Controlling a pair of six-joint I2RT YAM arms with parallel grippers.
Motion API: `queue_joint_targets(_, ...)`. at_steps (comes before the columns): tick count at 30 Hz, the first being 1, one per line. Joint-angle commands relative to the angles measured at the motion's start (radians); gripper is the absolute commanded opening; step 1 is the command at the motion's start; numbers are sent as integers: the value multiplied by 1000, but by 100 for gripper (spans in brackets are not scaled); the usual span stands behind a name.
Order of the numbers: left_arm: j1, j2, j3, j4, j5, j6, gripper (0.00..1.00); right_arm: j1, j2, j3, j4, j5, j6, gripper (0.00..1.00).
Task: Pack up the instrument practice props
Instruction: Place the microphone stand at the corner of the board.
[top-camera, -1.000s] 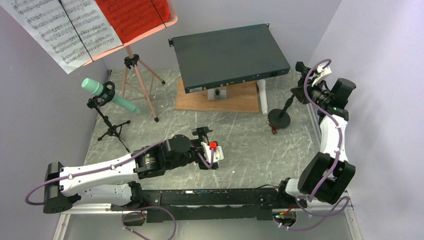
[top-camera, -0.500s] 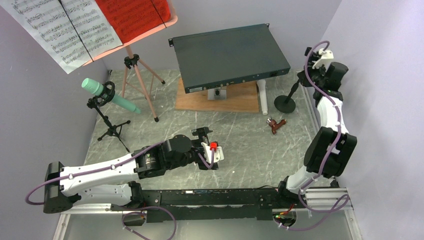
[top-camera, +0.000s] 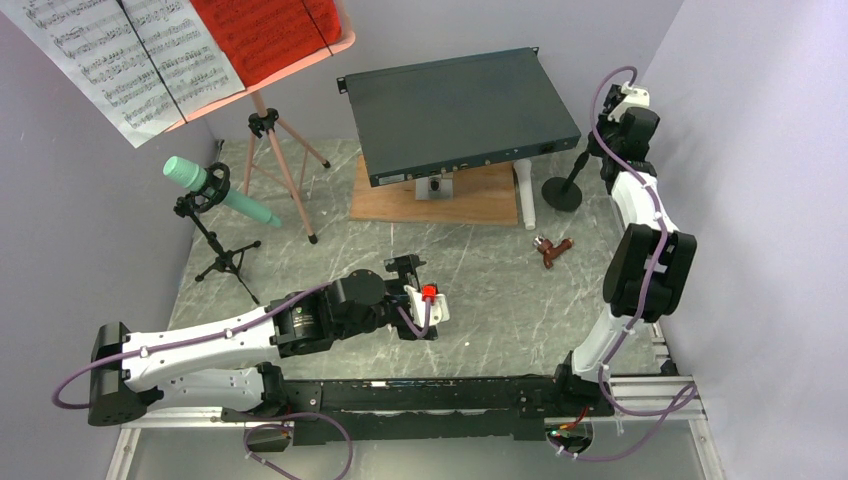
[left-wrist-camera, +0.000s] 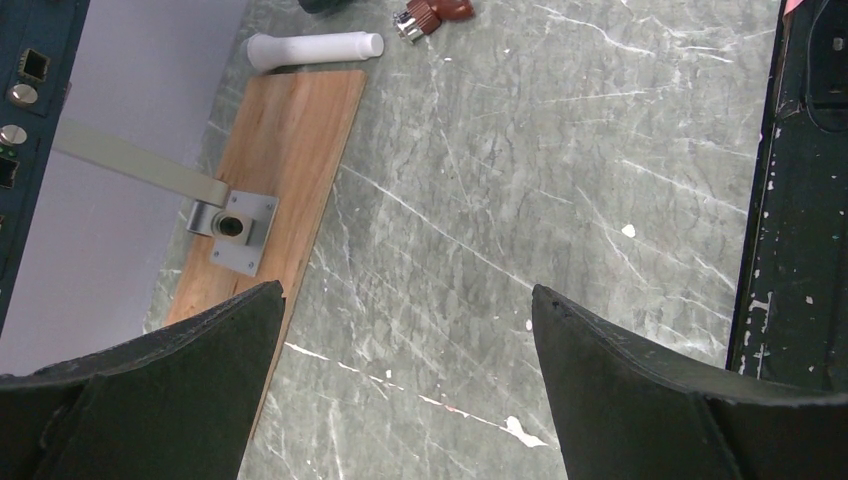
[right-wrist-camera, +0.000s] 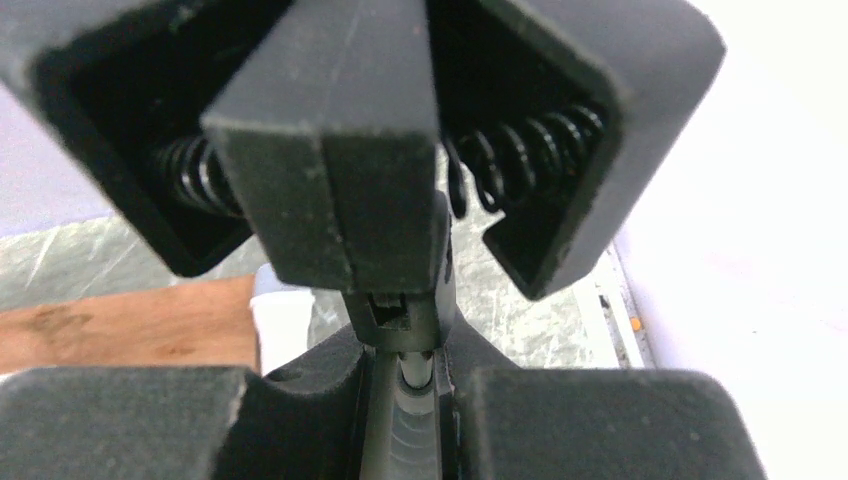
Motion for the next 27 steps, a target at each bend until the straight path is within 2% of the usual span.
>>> queue_joint_targets(1, 3, 10, 14, 27, -11, 18, 99, 23, 36, 115, 112, 85, 8, 0)
queue_joint_targets(6, 3, 22, 13, 28, -10, 22, 99, 37, 87, 139, 122, 83, -58, 0)
queue_joint_targets(9, 3, 25, 13, 28, -11, 23, 99, 37, 101, 135, 127, 89, -70, 6)
queue_joint_targets(14, 3, 23, 13, 25, -10, 25, 99, 37, 90, 109, 133, 85, -71, 31)
queue_joint_targets(20, 3, 13, 15, 22, -1, 25, 99, 37, 14, -10, 163, 64, -65, 58)
queue_joint_targets(24, 3, 13, 20, 15, 6, 22, 99, 36, -71, -138, 207, 75, -60, 67)
queue_joint_targets(27, 3, 13, 22, 11, 9, 22, 99, 29, -150, -241, 232, 74, -43, 70)
